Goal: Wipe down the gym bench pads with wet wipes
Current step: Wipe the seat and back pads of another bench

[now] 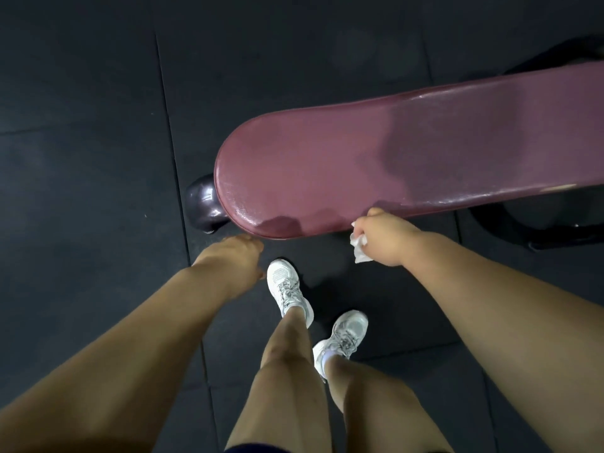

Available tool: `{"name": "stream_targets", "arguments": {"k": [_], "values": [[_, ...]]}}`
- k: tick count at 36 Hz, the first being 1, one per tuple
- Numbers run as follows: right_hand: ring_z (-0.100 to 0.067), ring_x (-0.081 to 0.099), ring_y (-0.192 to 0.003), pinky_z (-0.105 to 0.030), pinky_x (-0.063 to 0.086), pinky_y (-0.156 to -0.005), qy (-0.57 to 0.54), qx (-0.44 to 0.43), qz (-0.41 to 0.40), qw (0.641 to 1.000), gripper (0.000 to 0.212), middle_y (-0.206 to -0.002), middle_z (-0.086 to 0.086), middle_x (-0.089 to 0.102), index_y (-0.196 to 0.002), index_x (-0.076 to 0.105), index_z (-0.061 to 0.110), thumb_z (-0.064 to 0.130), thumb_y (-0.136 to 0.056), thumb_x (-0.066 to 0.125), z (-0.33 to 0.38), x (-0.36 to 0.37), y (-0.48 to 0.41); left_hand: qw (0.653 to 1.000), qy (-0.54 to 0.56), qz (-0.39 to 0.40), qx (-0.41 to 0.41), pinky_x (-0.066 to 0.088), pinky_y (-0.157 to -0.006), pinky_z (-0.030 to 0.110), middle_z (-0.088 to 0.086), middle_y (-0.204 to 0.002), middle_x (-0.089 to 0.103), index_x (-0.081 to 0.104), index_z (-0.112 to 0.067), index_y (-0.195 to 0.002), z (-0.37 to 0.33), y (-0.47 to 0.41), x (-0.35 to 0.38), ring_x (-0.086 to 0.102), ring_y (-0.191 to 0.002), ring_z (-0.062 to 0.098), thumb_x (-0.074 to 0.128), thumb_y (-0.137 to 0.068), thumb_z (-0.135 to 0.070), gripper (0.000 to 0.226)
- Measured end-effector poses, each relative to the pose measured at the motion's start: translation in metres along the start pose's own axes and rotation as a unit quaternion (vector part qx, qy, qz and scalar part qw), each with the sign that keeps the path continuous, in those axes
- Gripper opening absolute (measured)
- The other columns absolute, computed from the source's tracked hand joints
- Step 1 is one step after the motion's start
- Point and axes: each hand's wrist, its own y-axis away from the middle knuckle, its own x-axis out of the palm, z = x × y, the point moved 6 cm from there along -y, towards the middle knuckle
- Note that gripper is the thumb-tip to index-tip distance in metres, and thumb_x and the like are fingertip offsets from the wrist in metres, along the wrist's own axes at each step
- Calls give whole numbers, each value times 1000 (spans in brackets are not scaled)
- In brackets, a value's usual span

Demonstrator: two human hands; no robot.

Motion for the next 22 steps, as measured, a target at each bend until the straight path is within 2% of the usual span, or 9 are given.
{"name": "stream_targets", "arguments": {"k": [4, 8, 14, 22], "values": [[-28, 56, -107, -38, 48, -94, -8, 5, 25, 1000, 35, -134, -5, 37, -123, 56, 14, 2, -90, 51, -30, -12, 55, 1000, -24, -8, 9, 42, -100, 37, 5, -140, 44, 44, -17, -136, -30, 38, -13, 46, -124, 24, 57, -91, -38, 51], [-29, 56, -102, -39, 49, -91, -10, 22, 8, 1000, 33, -129, -7, 39, -124, 55, 13, 10, -91, 51, -62, -28, 117, 996, -60, -39, 43, 43, -99, 39, 6, -137, 47, 43, -18, -137, -72, 77, -36, 47, -123, 26, 57, -90, -41, 54], [-32, 53, -108, -39, 47, -89, -44, 87, -60, 993, 31, -129, -14, 46, -121, 56, 16, 17, -90, 54, -108, -46, 193, 985, -110, -77, 105, 44, -96, 41, 7, -134, 48, 44, -16, -136, -138, 117, -77, 48, -119, 27, 55, -92, -40, 51], [-30, 54, -107, -39, 47, -90, -174, 187, -108, 961, 29, -127, -11, 46, -118, 56, 19, 19, -89, 56, -145, -46, 282, 952, -222, -98, 188, 45, -97, 41, 6, -135, 49, 42, -19, -138, -212, 145, -130, 49, -119, 28, 55, -92, -38, 52]]}}
